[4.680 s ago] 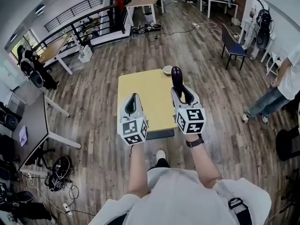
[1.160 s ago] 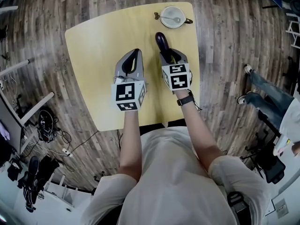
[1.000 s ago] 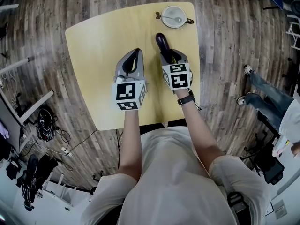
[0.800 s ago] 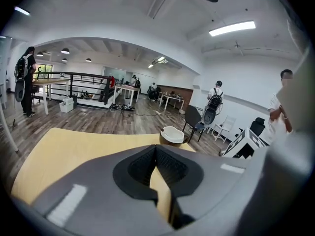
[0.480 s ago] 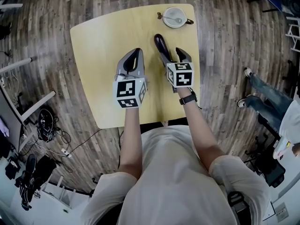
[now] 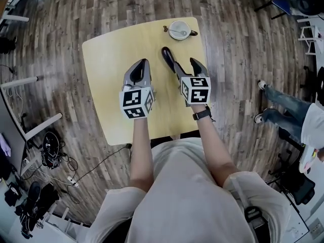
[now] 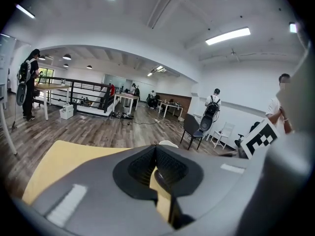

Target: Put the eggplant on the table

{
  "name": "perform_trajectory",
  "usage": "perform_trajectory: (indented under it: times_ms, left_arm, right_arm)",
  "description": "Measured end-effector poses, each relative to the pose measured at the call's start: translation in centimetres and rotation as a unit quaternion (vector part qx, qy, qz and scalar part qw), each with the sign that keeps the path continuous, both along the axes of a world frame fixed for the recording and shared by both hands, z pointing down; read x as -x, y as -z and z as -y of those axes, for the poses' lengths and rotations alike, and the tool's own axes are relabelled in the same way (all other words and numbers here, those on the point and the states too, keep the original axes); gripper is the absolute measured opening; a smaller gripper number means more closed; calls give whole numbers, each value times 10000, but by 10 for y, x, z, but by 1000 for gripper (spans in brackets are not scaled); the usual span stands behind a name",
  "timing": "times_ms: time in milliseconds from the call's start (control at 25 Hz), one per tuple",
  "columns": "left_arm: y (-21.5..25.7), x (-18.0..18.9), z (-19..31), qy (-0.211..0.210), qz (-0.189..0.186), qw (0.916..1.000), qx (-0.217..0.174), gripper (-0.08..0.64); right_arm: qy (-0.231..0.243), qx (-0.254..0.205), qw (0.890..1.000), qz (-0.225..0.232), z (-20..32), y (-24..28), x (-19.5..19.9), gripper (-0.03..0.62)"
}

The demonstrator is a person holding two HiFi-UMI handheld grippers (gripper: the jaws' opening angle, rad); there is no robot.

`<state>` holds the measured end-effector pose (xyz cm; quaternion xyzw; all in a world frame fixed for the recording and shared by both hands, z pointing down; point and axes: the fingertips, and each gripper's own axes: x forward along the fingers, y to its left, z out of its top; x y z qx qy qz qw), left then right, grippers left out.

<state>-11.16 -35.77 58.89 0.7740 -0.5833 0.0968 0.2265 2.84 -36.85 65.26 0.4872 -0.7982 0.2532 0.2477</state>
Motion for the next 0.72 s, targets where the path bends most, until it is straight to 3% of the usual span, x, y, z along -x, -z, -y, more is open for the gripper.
perform_trajectory:
  times_ms: [240,720]
  left_arm:
    - [29,4,-11,-53,45,9997,-250,9]
    - [102,2,-46,-287,310,9945,-962,9]
  right_arm:
    - [-121,-633,9979,78,-7,50,3,252]
    - [-268,-1710,9849,-21,-37,140,5,108]
